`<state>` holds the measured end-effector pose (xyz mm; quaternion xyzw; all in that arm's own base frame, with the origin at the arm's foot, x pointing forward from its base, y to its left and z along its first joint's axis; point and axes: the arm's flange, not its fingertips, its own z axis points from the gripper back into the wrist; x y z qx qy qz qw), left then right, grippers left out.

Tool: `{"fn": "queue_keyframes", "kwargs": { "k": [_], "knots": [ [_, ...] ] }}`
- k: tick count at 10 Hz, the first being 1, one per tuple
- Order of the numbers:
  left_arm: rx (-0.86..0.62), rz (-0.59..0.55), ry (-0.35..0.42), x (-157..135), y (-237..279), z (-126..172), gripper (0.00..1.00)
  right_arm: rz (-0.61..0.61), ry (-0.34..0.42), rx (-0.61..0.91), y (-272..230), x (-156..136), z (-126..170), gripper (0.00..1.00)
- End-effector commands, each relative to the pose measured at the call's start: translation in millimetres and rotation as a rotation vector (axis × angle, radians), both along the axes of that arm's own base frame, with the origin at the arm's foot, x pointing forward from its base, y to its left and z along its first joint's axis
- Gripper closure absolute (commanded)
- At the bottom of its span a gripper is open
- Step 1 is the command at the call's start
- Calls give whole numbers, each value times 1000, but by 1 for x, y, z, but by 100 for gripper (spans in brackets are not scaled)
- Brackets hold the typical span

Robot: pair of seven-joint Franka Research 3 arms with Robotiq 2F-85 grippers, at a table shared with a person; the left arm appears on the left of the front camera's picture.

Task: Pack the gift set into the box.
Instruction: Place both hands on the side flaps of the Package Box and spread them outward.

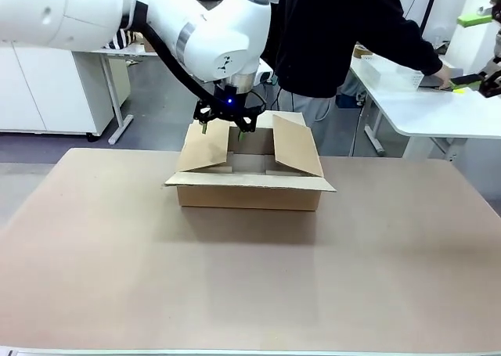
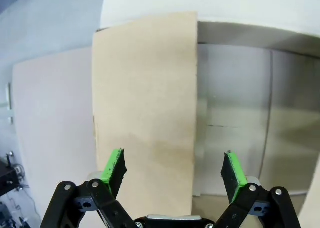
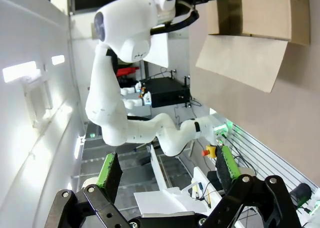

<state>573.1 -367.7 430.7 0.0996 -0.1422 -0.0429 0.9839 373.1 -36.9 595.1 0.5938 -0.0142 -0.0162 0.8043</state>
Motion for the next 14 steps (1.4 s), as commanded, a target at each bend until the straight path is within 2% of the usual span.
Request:
{"fn": "queue_keyframes", "kwargs": {
  "k": [1, 3, 4, 7, 11, 14],
  "knots": [
    [49, 41, -23, 3, 0, -3, 0, 13, -16, -6, -1, 0, 1, 0],
    [111, 77, -62, 4, 3, -11, 0, 13, -16, -6, -1, 0, 1, 0],
    [136, 78, -48, 4, 7, -16, 0, 13, -16, -6, -1, 0, 1, 0],
    [173, 88, -77, 0, 14, -12, 0, 13, -16, -6, -1, 0, 1, 0],
    [198, 136, -129, -4, 35, 28, 0, 13, -16, -6, -1, 0, 1, 0],
    [178, 185, -118, 2, 62, 46, 0, 13, -16, -6, -1, 0, 1, 0]
  ]
}}
